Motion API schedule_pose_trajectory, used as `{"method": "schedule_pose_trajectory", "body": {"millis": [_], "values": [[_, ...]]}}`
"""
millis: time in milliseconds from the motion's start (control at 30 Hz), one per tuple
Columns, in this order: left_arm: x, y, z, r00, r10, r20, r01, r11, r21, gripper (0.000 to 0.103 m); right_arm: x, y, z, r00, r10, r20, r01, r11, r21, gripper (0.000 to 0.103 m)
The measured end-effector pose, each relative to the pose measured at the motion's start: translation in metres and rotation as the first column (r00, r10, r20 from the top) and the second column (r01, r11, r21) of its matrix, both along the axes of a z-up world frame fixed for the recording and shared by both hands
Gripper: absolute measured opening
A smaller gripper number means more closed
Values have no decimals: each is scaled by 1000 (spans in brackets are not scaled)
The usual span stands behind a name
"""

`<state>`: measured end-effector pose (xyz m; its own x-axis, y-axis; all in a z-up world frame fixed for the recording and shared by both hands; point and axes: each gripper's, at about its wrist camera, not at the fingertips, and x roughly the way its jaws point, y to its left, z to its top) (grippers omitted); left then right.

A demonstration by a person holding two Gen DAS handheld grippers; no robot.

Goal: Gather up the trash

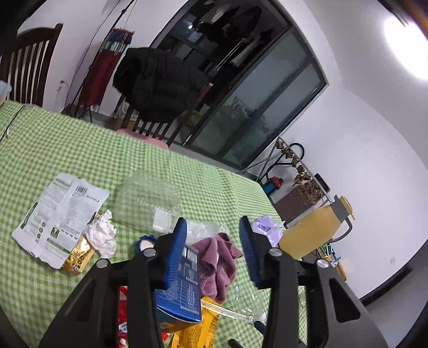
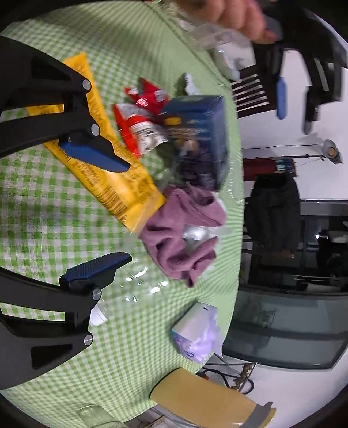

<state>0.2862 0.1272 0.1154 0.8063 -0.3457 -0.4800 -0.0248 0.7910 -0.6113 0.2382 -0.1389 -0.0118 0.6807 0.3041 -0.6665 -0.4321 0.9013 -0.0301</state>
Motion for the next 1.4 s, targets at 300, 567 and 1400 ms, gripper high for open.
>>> {"method": "schedule_pose_trajectory", "body": {"millis": [300, 567, 1400], "values": [[-30, -22, -29, 996, -46, -70, 70, 922, 381, 91, 20, -28, -10, 999, -47, -27, 49, 995, 82, 60], [-35, -78, -66, 985, -135, -107, 172, 747, 642, 96, 22, -42, -12, 999, -42, -31, 45, 995, 88, 60], [-43, -46, -43, 999, -15, 29, -3, 835, 550, 57, 54, -77, -30, 955, 26, -296, 160, 794, 587, 10]]}}
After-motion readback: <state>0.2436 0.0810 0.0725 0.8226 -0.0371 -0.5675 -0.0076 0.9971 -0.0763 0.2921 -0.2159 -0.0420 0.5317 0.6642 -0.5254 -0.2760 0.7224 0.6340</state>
